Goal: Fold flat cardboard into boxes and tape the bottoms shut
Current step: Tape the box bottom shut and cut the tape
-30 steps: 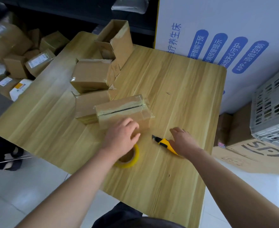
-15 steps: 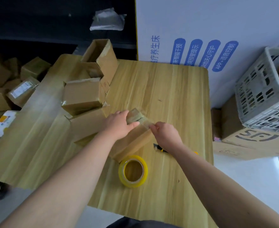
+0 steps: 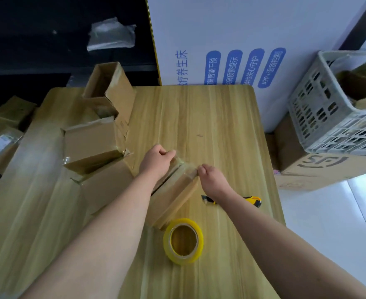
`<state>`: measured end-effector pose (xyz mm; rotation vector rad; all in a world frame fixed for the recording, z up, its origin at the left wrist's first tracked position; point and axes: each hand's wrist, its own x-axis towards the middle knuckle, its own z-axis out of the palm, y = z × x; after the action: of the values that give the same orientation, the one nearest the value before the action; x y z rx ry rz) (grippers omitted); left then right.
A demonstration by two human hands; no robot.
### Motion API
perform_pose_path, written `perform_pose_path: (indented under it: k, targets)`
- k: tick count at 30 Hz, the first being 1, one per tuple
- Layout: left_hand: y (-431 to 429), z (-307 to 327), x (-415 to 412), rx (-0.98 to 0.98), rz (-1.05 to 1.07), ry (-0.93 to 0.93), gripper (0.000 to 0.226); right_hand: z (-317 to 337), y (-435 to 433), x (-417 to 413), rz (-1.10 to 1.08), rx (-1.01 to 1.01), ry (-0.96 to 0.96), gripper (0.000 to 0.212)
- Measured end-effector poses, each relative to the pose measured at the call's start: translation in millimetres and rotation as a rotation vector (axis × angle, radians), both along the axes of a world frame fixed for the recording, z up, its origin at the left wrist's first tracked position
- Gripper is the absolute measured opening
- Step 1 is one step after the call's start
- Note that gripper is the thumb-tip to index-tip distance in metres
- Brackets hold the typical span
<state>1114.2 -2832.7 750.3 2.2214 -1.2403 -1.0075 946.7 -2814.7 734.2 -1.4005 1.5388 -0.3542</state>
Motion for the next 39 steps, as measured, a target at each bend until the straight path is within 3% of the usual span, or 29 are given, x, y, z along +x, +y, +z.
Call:
perform_pose_path:
  k: [5,8,10,15,19,26,30,35,39]
  targets:
    - [-9.2,-3.0,-6.7,0.057,0.031,-0.044,0.028,-8.6,0.7,7.9,-0.188,0.12,-0.116,0.03]
    - [-8.6,0.9,-11.1,0.163,0.006,-0.067,0.067,-11.6,2.4,14.7,-0.311,0.148,-0.216,0.022]
    - [-7.8,2.8,-12.6,0.219,-0.027,-0.099,0.077,-10.9,3.0,16.0,-0.363,0.145,-0.267,0.016]
    - [-14.2,-3.1,-14.3,0.191,-0.023,-0.161,0.047,-14.9,7.4,16.3,-0.447,0.153,-0.426,0.007]
    - [-15.6,-10.0,-10.2,0.139,-0.015,-0.123,0.028,-19.8,16.4,18.5,-0.415,-0.011,-0.37,0.014]
    - [-18.1,-12.8,-10.2,0.105,-0.01,-0.144,0.02,-30.9,29.3,12.1,-0.263,-0.311,-0.13,0.025]
    - [-17.2,-13.0,-10.2,0.075,-0.011,-0.165,0.022,-31.7,28.0,10.8,-0.241,-0.305,-0.127,0.028]
    - [-18.5,-17.9,0.4,0.042,-0.007,-0.014,0.042,-29.6,26.4,9.0,-0.23,-0.247,-0.132,0.032]
    - [-15.2,-17.4,1.3,-0.032,-0.018,0.064,0.031,-25.2,22.3,8.4,-0.228,-0.242,-0.185,0.035]
